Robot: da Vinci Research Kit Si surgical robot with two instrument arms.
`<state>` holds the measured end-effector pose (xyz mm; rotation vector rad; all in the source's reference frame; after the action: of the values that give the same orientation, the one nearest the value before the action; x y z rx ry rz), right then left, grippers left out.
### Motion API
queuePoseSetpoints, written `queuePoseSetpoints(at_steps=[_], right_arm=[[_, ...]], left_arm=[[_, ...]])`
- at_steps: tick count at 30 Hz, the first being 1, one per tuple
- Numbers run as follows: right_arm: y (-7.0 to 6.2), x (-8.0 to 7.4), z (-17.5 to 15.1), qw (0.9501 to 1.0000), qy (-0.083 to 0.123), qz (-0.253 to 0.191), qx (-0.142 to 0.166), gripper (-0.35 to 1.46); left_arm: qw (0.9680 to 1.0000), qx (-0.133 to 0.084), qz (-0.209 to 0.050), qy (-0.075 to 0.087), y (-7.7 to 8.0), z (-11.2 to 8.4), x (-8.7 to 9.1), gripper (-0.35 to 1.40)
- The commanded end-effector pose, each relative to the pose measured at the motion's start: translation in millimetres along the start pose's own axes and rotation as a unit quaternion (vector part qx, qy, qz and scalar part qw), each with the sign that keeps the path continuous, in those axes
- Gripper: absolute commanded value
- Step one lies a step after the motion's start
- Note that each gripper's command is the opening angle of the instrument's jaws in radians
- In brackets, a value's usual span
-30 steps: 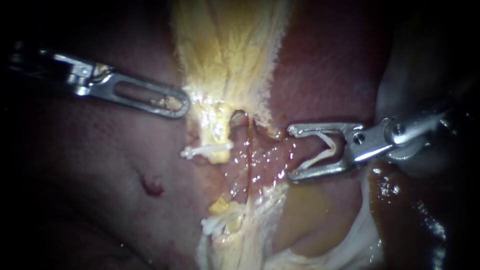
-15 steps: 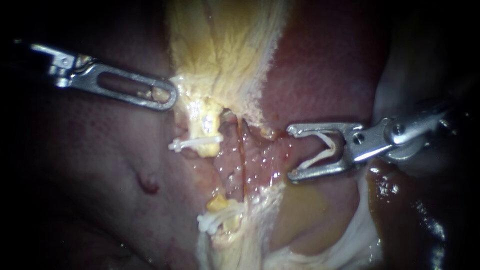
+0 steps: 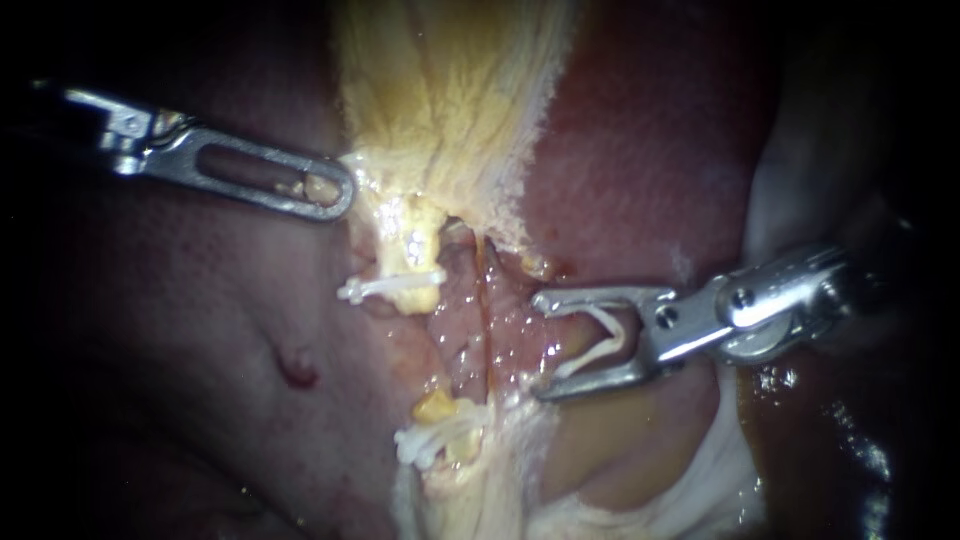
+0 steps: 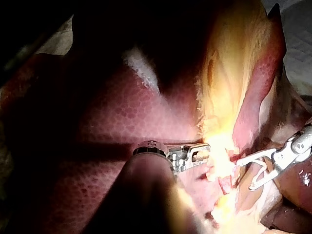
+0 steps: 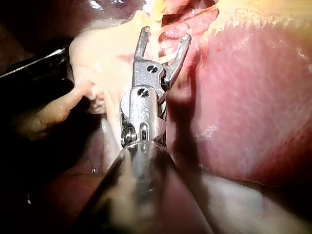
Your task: Clipping first clip right tube
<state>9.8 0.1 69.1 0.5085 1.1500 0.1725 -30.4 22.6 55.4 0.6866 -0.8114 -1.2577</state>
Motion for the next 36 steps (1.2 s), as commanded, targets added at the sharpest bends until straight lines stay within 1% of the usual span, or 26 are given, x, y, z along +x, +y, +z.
queuePoseSetpoints(at_steps=[1,4,7,11,14,15,18,24,26,27,36], right_arm=[[0.0,-0.2,0.4,1.0000,-0.001,0.003,0.002,0.50],[0.1,-1.0,1.8,0.9999,-0.002,0.015,0.005,0.50],[0.5,-1.8,2.9,0.9997,-0.001,0.025,0.005,0.50],[1.2,-2.6,3.9,0.9991,0.013,0.041,0.005,0.50],[1.7,-2.9,4.5,0.9984,0.021,0.052,0.006,0.50],[1.8,-3.0,4.6,0.9982,0.023,0.055,0.009,0.50],[2.1,-3.0,5.0,0.9965,0.038,0.070,0.026,0.50],[2.4,-2.6,6.1,0.9913,0.070,0.096,0.056,0.49],[2.4,-2.5,6.3,0.9895,0.076,0.104,0.066,0.49],[2.5,-2.5,6.4,0.9890,0.078,0.105,0.069,0.49],[2.6,-2.5,6.6,0.9885,0.078,0.111,0.068,0.49]], left_arm=[[1.0000,0.000,0.000,0.000,0.0,0.0,0.0,-0.35],[1.0000,0.000,0.000,0.000,0.0,0.0,0.0,-0.35],[1.0000,0.000,0.000,0.000,0.0,0.0,0.0,-0.35],[1.0000,0.000,0.000,0.000,0.0,0.0,0.1,-0.35],[1.0000,0.000,0.000,0.000,0.1,0.1,0.1,-0.35],[1.0000,0.000,0.000,0.000,0.1,0.1,0.1,-0.35],[1.0000,0.000,0.000,0.000,0.1,0.1,0.1,-0.35],[1.0000,0.000,0.000,0.000,0.1,0.1,0.1,-0.35],[1.0000,0.000,0.000,0.000,0.1,0.1,0.1,-0.35],[1.0000,0.000,0.000,0.000,0.1,0.1,0.1,-0.35],[1.0000,0.000,0.000,0.000,0.1,0.1,0.1,-0.35]])
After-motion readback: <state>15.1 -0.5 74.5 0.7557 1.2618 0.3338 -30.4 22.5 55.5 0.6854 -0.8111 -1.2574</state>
